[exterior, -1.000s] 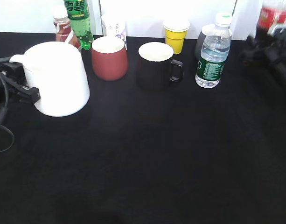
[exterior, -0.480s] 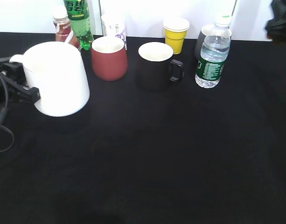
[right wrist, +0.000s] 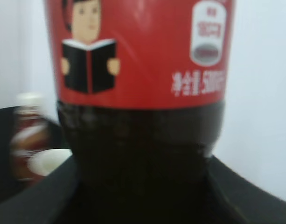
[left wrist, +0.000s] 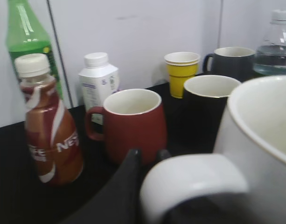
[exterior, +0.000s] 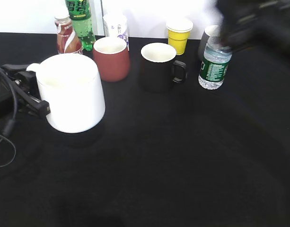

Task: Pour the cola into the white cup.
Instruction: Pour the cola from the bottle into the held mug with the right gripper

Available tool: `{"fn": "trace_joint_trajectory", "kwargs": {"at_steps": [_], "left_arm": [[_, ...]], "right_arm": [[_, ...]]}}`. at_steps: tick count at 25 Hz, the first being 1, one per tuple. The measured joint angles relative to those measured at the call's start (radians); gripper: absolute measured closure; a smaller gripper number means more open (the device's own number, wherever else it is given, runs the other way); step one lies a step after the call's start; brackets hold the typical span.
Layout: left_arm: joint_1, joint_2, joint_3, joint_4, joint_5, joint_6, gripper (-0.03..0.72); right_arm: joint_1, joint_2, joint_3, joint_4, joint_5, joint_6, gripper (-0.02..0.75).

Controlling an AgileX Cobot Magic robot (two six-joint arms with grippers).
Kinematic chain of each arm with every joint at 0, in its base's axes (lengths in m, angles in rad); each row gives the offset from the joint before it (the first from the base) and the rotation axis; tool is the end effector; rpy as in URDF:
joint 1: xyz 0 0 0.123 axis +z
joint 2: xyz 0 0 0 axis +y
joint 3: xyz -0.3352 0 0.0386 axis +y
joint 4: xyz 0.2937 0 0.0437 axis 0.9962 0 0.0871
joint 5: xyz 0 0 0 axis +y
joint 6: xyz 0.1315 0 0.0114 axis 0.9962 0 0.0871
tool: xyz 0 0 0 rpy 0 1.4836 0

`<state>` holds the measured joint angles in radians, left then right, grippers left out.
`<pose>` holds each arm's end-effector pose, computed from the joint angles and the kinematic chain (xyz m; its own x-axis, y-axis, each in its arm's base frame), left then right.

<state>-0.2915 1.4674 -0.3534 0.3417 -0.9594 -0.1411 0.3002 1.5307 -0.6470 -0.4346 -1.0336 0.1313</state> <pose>0.2759 -0.1206 0.2039 -0.0589 0.0782 -0.9952 0.5425 0.8394 0.0338 0.3355 0.1538 0.2837 0.2451 -0.0234 -0.9692 -0.5930 0.7873 -0.1690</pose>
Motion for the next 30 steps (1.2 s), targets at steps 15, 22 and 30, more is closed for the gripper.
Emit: {"fn": "trace_joint_trajectory", "kwargs": {"at_steps": [15,22,30], "left_arm": [[0.0,0.0,0.0,-0.008,0.0,-0.01,0.629],[0.0,0.0,0.007,0.035,0.001,-0.011,0.629],[0.0,0.0,0.007,0.04,0.001,-0.011,0.629]], "right_arm": [[0.165,0.308,-0.265,-0.085,0.05,-0.67,0.351],[0.165,0.312,-0.265,-0.085,0.047,-0.968,0.351],[0.165,0.312,-0.265,-0.085,0.047,-1.203,0.351]]}}
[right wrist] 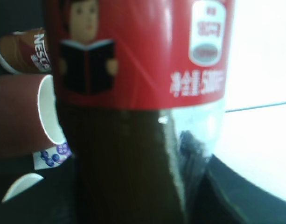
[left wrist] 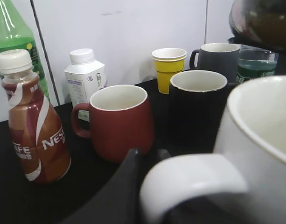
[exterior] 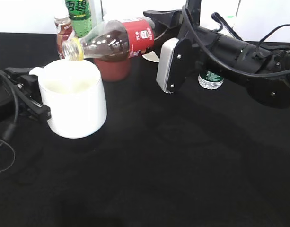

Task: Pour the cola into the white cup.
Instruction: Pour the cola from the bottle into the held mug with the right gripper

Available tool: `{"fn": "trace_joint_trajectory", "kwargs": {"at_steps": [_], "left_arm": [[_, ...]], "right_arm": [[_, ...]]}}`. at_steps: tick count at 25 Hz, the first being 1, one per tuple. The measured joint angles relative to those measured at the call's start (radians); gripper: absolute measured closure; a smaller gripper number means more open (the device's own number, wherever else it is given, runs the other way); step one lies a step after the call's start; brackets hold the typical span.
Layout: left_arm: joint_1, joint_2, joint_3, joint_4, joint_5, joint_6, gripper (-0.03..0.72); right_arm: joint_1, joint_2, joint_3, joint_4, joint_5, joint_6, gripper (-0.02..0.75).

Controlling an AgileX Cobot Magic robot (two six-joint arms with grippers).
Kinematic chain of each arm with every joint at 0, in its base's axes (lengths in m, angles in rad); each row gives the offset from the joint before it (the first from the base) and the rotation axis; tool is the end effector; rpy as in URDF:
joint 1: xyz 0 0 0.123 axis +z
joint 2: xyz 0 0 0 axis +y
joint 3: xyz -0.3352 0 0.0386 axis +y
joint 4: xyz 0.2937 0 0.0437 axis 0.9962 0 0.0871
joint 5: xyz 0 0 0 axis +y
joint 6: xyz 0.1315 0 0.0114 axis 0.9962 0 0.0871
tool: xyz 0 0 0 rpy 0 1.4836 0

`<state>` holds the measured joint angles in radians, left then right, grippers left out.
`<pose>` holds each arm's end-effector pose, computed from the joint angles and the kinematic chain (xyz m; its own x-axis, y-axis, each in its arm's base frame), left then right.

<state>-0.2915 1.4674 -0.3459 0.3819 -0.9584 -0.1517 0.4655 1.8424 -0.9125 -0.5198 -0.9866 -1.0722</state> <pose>0.2716 -0.1235 0.2007 -0.0639 0.0939 -0.9935 0.5704 0.8204 0.0408 0.3843 0.2542 0.2354 0.7764 -0.6096 -0.1598 -0.0815 0.1543 -0.9847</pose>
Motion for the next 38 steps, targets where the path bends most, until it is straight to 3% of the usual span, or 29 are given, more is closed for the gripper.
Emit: {"fn": "trace_joint_trajectory", "kwargs": {"at_steps": [16,38], "left_arm": [[0.0,0.0,0.001,0.0,0.052,0.0,0.629],[0.0,0.0,0.001,-0.002,-0.005,0.003,0.629]], "right_arm": [[0.0,0.0,0.0,0.003,-0.004,-0.175,0.351],[0.0,0.0,-0.002,0.006,-0.01,-0.115,0.352]]}}
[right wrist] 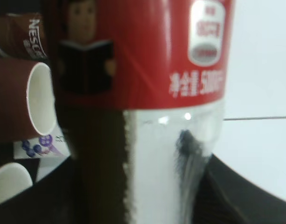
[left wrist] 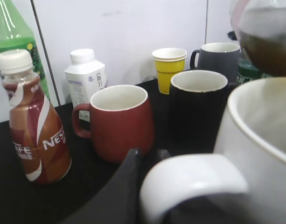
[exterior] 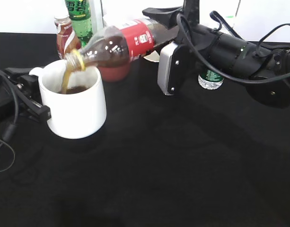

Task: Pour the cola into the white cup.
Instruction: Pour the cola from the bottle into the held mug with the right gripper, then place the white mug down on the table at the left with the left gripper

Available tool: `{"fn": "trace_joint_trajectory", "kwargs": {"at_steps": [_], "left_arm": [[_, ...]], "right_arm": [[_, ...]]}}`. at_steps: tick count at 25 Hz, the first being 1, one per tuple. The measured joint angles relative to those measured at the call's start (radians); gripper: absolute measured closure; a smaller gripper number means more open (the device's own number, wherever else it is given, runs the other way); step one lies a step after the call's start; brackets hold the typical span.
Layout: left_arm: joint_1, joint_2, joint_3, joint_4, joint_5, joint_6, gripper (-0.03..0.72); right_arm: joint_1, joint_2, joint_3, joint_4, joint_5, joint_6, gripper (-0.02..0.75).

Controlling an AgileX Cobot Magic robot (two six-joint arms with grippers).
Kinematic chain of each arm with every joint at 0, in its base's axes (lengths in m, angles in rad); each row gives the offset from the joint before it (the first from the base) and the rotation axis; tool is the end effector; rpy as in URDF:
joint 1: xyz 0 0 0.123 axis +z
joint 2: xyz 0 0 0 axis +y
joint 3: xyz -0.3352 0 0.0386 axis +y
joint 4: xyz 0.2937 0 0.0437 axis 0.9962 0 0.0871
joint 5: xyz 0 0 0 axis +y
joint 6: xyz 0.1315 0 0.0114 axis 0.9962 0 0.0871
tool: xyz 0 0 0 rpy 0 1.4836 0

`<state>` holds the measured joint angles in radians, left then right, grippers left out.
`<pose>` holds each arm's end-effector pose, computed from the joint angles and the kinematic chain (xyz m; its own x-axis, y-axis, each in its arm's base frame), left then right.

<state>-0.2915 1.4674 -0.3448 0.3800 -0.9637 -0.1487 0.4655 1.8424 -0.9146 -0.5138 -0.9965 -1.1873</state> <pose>0.2714 -0.1234 0.2011 -0.0594 0.0927 -0.9939 0.5699 0.8206 0.0425 0.3848 0.2542 0.2376 0.7802 -0.6237 -0.0481 0.0144 0.0948 -0.9954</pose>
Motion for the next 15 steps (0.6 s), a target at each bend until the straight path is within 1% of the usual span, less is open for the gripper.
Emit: {"fn": "trace_joint_trajectory", "kwargs": {"at_steps": [4,8,10,12,15], "left_arm": [[0.0,0.0,0.0,-0.005,-0.041,0.0,0.629],[0.0,0.0,0.0,-0.039,-0.041,0.0,0.629],[0.0,0.0,0.0,-0.042,-0.04,0.0,0.629],[0.0,0.0,0.0,-0.046,-0.037,0.0,0.629],[0.0,0.0,0.0,-0.048,-0.031,0.0,0.629]], "right_arm": [[0.0,0.0,0.0,0.001,0.0,0.189,0.352],[0.0,0.0,0.0,0.002,0.0,0.316,0.352],[0.0,0.0,0.0,0.001,0.0,0.455,0.352],[0.0,0.0,0.0,0.001,0.0,0.75,0.352],[0.0,0.0,0.0,0.001,0.0,1.313,0.352]]}}
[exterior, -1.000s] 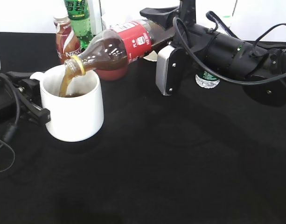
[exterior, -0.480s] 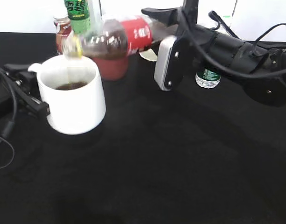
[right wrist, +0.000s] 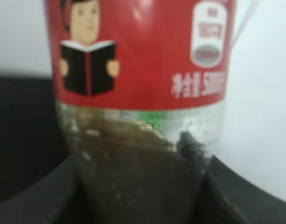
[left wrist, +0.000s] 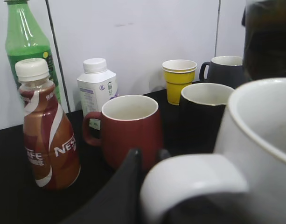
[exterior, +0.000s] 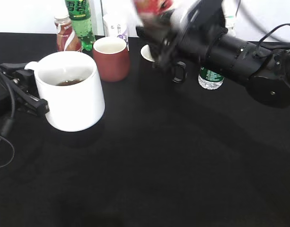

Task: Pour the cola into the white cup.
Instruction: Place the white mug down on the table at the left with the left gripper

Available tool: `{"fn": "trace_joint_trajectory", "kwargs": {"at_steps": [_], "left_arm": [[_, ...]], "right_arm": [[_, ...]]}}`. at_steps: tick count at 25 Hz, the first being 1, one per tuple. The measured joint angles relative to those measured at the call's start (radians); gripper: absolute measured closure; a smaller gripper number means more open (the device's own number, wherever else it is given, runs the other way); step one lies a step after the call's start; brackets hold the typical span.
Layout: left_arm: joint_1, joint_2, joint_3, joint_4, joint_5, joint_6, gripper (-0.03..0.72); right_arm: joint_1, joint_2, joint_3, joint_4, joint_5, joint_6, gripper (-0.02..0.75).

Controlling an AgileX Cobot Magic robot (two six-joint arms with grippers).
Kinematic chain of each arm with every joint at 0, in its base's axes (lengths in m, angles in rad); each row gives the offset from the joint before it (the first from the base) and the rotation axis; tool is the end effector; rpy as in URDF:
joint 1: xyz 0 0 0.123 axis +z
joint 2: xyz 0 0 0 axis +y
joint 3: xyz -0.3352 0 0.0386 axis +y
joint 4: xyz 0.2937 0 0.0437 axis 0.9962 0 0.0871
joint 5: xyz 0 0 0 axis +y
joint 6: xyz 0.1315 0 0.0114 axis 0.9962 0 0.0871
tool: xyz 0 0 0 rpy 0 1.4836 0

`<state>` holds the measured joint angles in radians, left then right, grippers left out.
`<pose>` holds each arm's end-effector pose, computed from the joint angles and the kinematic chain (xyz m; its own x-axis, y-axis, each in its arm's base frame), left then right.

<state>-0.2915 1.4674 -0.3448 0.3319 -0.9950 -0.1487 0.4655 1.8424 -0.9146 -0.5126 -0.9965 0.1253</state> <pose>0.2742 -0.1199 0.2061 -0.0436 0.0501 -0.9978 0.5396 0.8417 0.0186 0.3849 0.2541 0.2376 0.2127 -0.0671 -0.9748 -0.7502 0.6280 -0.2069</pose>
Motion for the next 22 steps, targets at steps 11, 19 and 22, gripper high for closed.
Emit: {"fn": "trace_joint_trajectory", "kwargs": {"at_steps": [11,19,22], "left_arm": [[0.111,0.0,0.0,-0.133,0.002,0.012,0.629],[0.335,0.032,-0.002,-0.135,-0.033,0.015,0.629],[0.392,0.17,-0.101,-0.136,-0.035,0.016,0.629]], "right_arm": [[-0.002,-0.098,0.007,0.006,0.086,0.317,0.352],[-0.003,-0.38,0.397,0.478,0.042,-0.003,0.352],[-0.003,-0.462,0.5,0.607,0.029,-0.071,0.352]]}}
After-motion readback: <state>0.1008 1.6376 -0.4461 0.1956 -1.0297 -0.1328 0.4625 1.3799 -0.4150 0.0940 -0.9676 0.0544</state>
